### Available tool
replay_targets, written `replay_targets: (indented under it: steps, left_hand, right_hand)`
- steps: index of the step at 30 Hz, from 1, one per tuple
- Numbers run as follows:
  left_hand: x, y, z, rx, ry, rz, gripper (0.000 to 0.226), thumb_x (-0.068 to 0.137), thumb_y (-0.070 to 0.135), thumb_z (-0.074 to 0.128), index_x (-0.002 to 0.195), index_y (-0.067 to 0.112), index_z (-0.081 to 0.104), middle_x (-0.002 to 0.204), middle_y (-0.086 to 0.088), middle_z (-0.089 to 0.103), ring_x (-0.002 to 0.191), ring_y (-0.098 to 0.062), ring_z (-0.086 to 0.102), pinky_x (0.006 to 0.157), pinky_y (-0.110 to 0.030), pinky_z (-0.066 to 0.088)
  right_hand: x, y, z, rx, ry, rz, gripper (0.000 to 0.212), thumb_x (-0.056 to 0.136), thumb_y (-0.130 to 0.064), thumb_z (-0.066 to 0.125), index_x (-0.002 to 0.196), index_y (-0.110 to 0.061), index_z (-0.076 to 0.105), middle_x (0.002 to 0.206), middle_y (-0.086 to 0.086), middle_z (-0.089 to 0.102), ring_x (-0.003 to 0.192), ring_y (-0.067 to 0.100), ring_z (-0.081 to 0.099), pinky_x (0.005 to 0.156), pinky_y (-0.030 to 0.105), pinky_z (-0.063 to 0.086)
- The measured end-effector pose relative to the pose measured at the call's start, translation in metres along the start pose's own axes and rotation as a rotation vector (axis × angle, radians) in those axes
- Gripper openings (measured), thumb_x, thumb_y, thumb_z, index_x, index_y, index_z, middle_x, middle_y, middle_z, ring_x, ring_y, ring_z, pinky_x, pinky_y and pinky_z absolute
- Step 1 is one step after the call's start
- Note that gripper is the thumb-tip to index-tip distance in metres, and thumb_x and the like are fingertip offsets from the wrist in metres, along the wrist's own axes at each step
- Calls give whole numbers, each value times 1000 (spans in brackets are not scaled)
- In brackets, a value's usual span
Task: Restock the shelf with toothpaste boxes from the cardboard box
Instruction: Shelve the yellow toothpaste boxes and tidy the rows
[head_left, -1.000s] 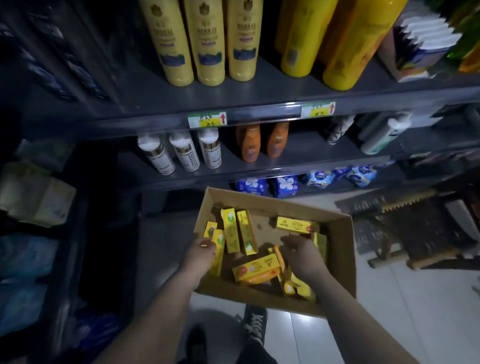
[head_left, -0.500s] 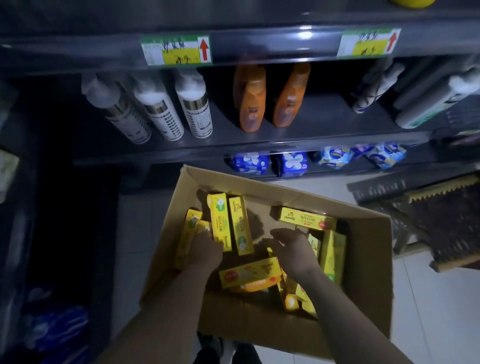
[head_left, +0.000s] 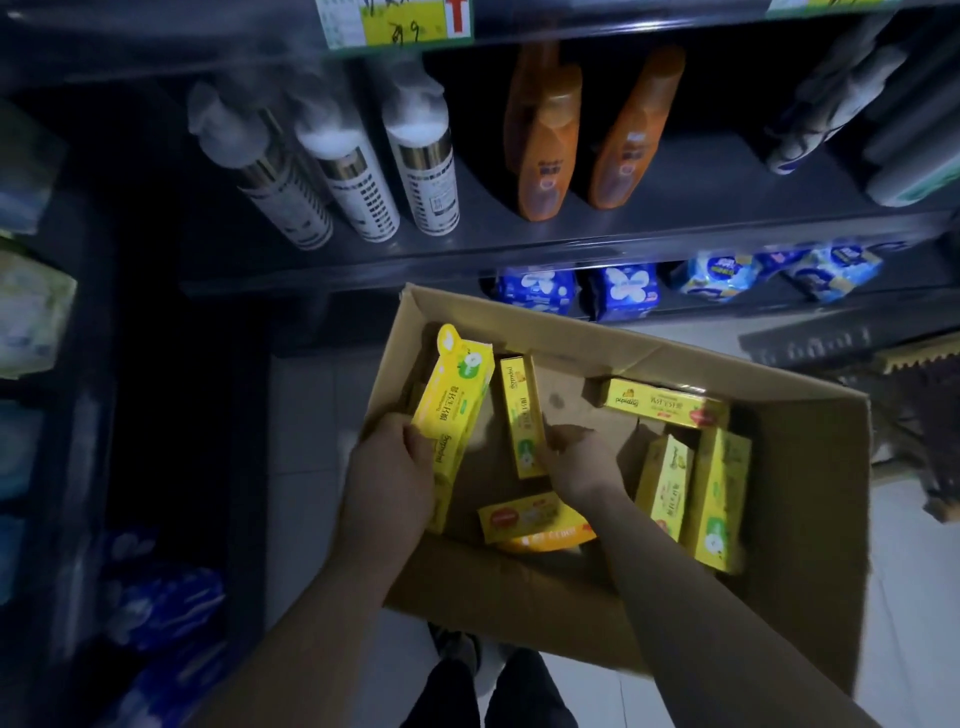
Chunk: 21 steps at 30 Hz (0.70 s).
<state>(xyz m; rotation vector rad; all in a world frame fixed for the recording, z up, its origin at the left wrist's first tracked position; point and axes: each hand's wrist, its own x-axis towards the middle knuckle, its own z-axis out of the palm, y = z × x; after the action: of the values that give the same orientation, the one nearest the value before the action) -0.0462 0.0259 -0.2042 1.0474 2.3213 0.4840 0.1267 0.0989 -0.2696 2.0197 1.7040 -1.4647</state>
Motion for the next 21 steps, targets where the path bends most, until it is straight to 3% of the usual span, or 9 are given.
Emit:
replay_targets:
  steps: [2,4,7,10,14,17,21]
  left_hand:
    - [-4,-1,-9,-19,26,31,17,100,20,44,88,20,54,66,9,53,53,-4,53,42,-14,32]
    - [-6,-2,-16,-38,50,70,18,101,22,41,91,19,56,66,7,54,53,-8,58,42,-16,35]
    - [-9,-4,-26,-84,138,107,25,101,23,41,96,10,62,72,0,60,59,-19,59,51,-32,42]
    - [-16,0,-45,-75,232,102,40,94,36,38,102,9,66,82,-10,66,73,-28,57,62,-30,36]
    - [-29,8,-81,-156,256,4,31,99,34,46,105,12,67,87,-9,68,84,-31,60,63,-30,33]
    - [-41,14,-113,-278,271,-72,31,98,37,47,100,14,66,85,-8,68,82,-30,62,65,-35,43]
    - [-62,28,-161,-522,365,-148,35,95,38,51,79,10,65,72,-8,66,72,-29,62,65,-40,47]
  right_hand:
    - [7,0,11,-61,17,26,21,93,-22,55,109,-14,66,99,5,68,91,22,64,80,38,57]
    - [9,-1,14,-127,77,58,18,92,-18,54,104,-13,68,96,7,67,88,24,64,79,39,57]
    - [-4,-7,5,-127,142,55,15,92,-15,53,91,-15,68,87,5,66,80,23,63,71,36,56]
    - [-30,-18,-14,-79,174,0,23,92,-15,50,72,-18,60,73,4,61,65,21,58,56,25,44]
    - [-78,-42,-45,0,212,-58,22,95,-16,48,82,-13,66,68,2,59,56,15,52,46,21,31]
    - [-116,-68,-68,40,219,-144,24,94,-13,49,79,-15,68,66,-2,60,55,14,53,45,23,34]
    - [-159,-102,-94,104,201,-245,30,95,-15,50,69,-28,61,66,-2,64,60,20,60,51,27,44]
